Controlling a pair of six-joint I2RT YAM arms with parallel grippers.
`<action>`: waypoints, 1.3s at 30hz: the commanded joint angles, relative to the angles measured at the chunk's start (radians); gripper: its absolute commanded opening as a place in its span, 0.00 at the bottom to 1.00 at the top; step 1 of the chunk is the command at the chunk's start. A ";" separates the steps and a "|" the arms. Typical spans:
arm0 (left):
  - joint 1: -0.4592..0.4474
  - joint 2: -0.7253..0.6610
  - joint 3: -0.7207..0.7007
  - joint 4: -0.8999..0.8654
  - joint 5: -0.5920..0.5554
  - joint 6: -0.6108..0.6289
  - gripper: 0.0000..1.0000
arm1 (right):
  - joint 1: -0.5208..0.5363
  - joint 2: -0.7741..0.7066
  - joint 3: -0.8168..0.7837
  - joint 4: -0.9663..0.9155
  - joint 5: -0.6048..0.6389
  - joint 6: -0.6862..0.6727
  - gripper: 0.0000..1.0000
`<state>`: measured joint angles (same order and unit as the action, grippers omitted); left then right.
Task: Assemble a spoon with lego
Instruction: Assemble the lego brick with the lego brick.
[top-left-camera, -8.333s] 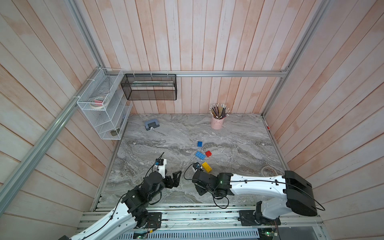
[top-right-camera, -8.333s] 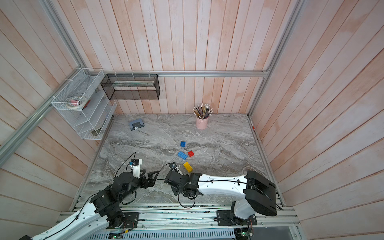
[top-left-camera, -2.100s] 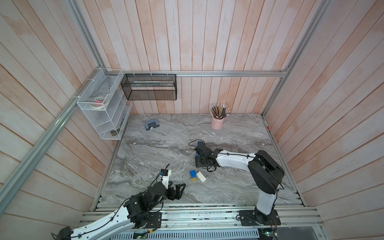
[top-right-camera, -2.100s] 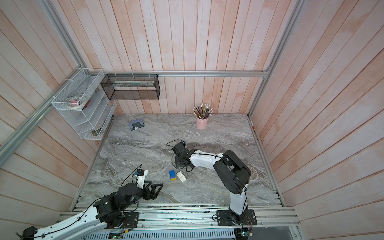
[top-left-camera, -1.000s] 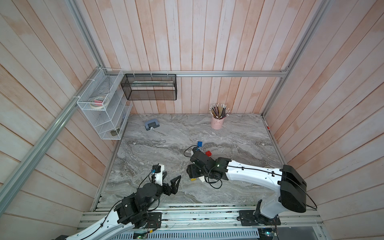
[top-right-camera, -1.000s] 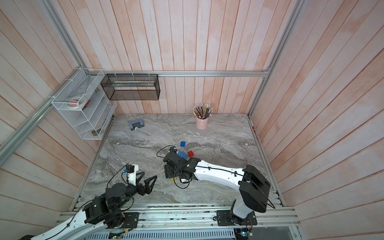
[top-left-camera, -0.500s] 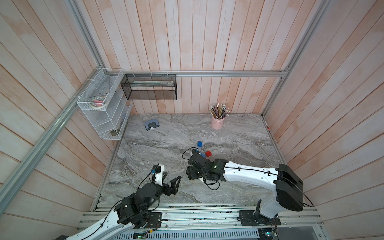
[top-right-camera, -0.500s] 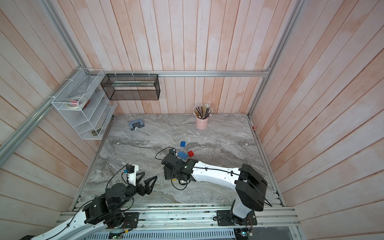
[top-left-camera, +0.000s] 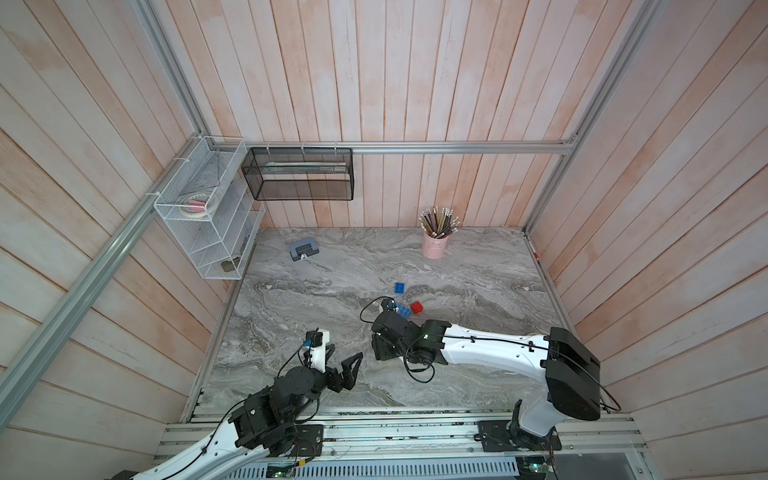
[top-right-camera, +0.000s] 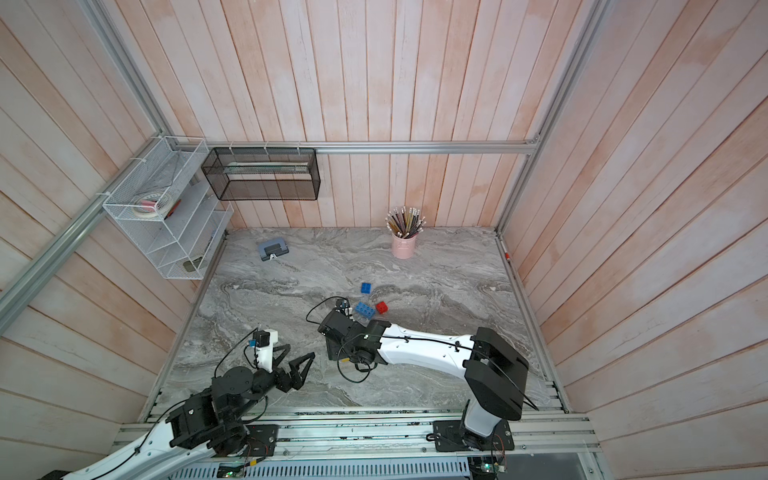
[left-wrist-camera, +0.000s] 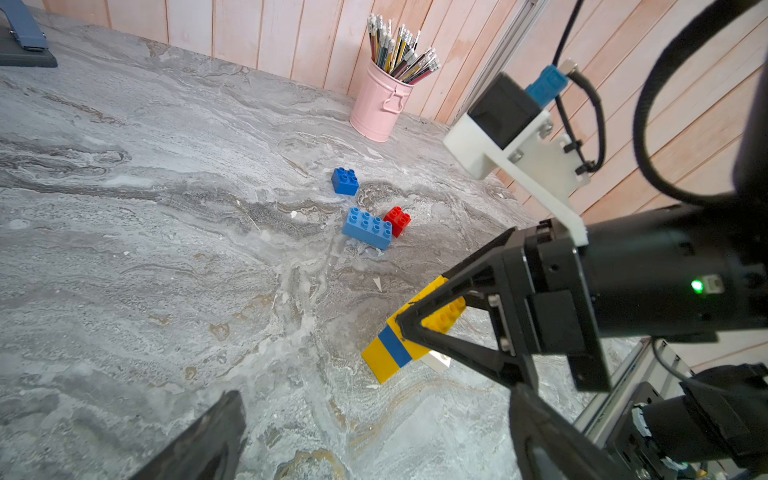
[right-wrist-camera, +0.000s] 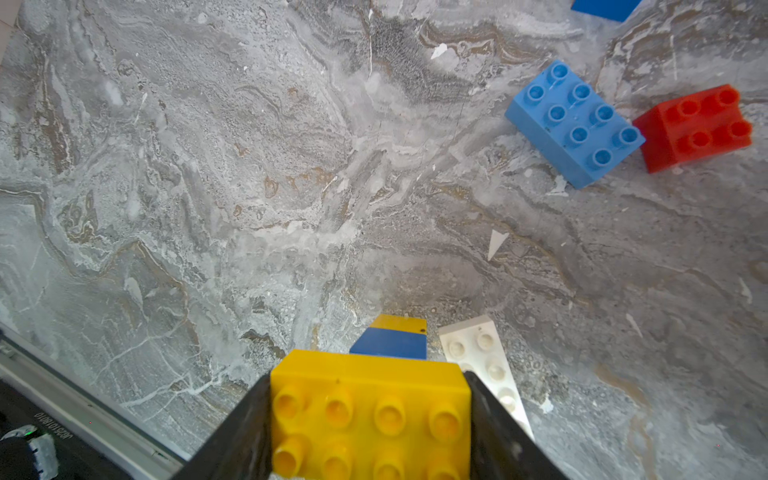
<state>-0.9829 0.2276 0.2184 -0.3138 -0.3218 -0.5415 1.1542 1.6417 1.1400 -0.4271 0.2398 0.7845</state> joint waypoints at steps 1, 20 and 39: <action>-0.003 -0.013 -0.011 0.020 0.009 0.017 1.00 | 0.009 0.040 0.012 -0.067 0.041 0.003 0.49; -0.003 -0.013 -0.011 0.020 0.007 0.015 1.00 | 0.028 0.014 -0.008 -0.065 0.105 0.014 0.48; -0.003 -0.014 -0.012 0.024 0.015 0.017 1.00 | 0.039 0.046 0.018 -0.056 0.131 0.021 0.48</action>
<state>-0.9829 0.2268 0.2173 -0.3138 -0.3187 -0.5415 1.1843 1.6573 1.1488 -0.4458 0.3462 0.7876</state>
